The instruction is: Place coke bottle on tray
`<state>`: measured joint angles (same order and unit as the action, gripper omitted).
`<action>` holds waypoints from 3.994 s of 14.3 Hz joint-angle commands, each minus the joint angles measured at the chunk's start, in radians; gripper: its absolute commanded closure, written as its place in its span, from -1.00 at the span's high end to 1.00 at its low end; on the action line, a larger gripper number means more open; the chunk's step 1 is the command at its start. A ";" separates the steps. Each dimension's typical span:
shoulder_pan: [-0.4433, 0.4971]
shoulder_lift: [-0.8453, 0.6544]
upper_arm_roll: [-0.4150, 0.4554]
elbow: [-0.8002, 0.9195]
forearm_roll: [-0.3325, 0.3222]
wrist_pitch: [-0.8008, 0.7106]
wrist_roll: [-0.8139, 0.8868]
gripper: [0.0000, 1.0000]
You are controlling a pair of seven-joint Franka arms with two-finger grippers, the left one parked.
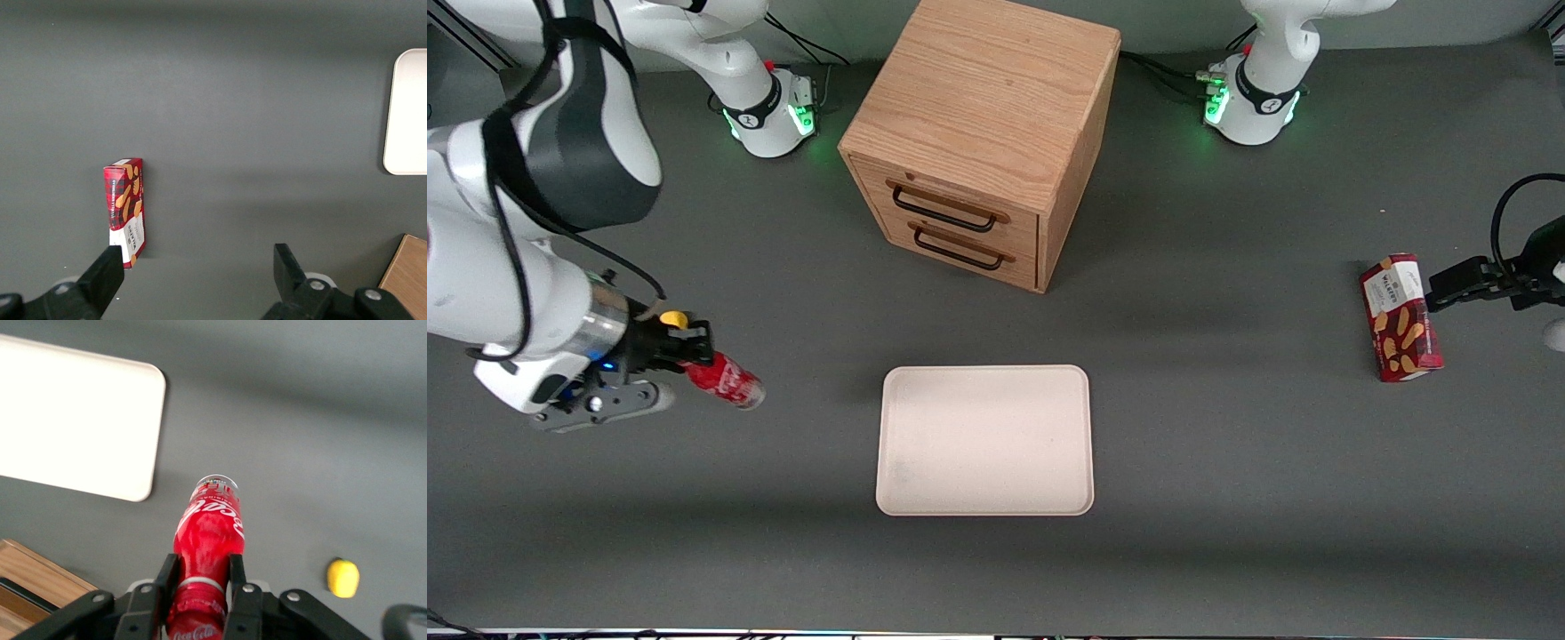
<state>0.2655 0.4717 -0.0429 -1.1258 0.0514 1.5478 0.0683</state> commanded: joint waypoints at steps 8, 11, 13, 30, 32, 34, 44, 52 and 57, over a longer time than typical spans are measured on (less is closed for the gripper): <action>0.035 0.323 0.179 0.210 -0.013 0.243 0.254 -1.00; 0.058 0.401 0.179 0.210 -0.039 0.336 0.286 -1.00; 0.060 0.429 0.179 0.210 -0.056 0.351 0.286 -1.00; 0.089 0.463 0.187 0.195 -0.134 0.351 0.329 -1.00; 0.087 0.464 0.187 0.192 -0.136 0.351 0.329 -0.86; 0.087 0.464 0.187 0.187 -0.136 0.351 0.329 0.18; 0.087 0.463 0.187 0.185 -0.151 0.368 0.335 1.00; 0.055 0.324 0.187 0.093 -0.137 0.316 0.329 1.00; -0.002 0.014 0.167 -0.226 -0.076 0.319 0.324 1.00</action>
<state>0.2844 0.6781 0.1365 -1.1163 -0.0653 1.8544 0.3788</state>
